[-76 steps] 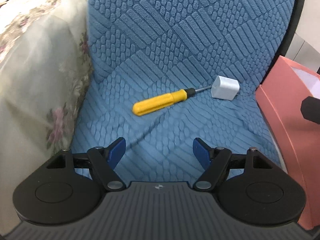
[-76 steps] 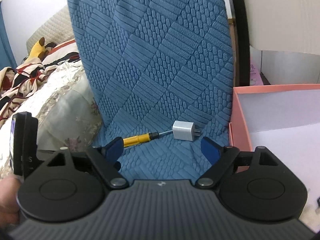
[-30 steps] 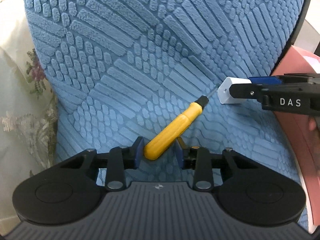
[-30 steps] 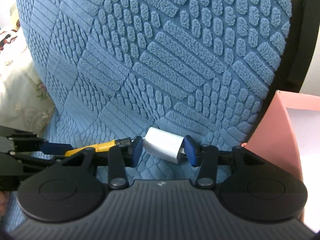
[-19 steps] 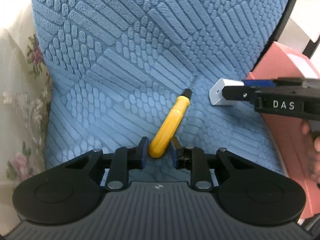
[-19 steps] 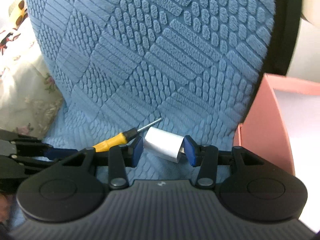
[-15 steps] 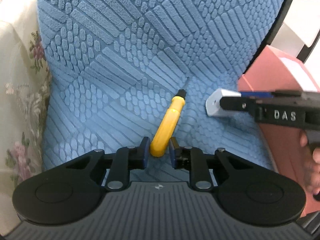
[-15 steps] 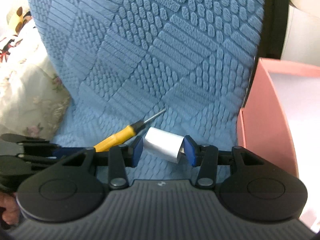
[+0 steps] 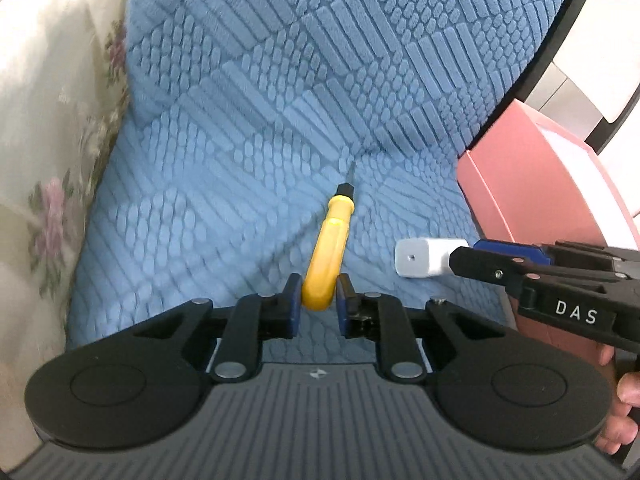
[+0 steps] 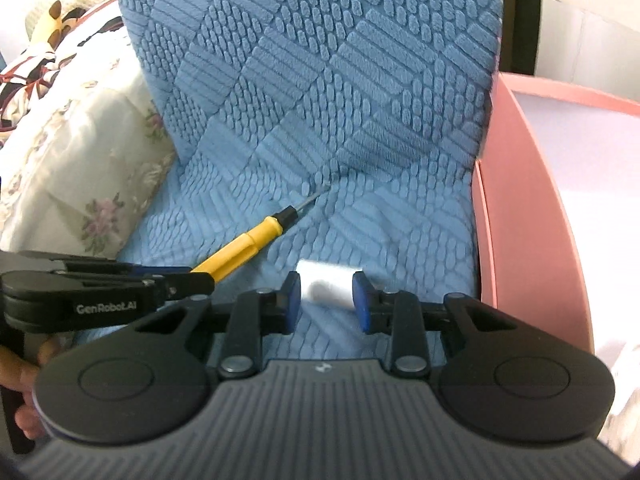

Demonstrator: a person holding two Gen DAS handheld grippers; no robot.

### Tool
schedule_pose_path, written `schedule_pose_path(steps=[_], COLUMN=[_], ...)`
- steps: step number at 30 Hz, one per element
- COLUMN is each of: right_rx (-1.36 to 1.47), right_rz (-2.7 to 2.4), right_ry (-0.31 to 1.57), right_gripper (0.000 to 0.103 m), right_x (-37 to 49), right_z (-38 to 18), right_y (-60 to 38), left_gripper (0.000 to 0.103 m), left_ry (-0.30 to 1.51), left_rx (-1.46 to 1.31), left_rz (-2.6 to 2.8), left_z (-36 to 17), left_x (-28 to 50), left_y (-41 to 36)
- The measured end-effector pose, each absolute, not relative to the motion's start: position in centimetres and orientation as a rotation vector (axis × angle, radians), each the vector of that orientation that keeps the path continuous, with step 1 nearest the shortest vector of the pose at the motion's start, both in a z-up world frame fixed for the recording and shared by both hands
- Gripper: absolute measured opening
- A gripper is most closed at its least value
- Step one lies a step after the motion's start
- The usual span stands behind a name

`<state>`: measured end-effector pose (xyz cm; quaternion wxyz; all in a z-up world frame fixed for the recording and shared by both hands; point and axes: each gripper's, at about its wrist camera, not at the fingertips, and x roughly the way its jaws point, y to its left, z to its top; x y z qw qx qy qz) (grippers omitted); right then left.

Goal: Organize rigid objects
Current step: 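Lift the screwdriver upright with the left tool while the right tool lifts the plug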

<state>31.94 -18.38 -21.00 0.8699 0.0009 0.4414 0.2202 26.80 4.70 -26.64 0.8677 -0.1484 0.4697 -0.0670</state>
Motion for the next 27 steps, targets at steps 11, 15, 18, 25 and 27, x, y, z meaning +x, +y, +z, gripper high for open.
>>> schedule_pose_path(steps=[11,15,18,25,27], right_rx=[0.125,0.130,0.135,0.116,0.097], right_rz=[0.439,0.430,0.412,0.400,0.395], right_ry=[0.928,0.911,0.922,0.931,0.927], right_gripper=[0.033,0.035,0.040,0.048,0.051], right_x=[31.5,32.2,33.1,35.2,35.8], right_z=[-20.6,-20.3,-20.6,-21.7,-21.9], right_y=[-20.3,-19.8,-19.5,-18.1,-17.6], left_gripper=[0.020,0.021,0.022,0.034,0.035], left_ry=[1.027,1.038,1.032,1.024,1.022], left_rx=[-0.337,-0.328,-0.330,-0.390,-0.389], left_rz=[-0.149,-0.144,-0.137,-0.137,-0.137], left_z=[-27.7,-28.0,-28.0,-28.2,-28.2], left_x=[23.1,23.8,24.1,24.8,25.1], left_y=[2.8,2.6,2.6,3.2,3.1])
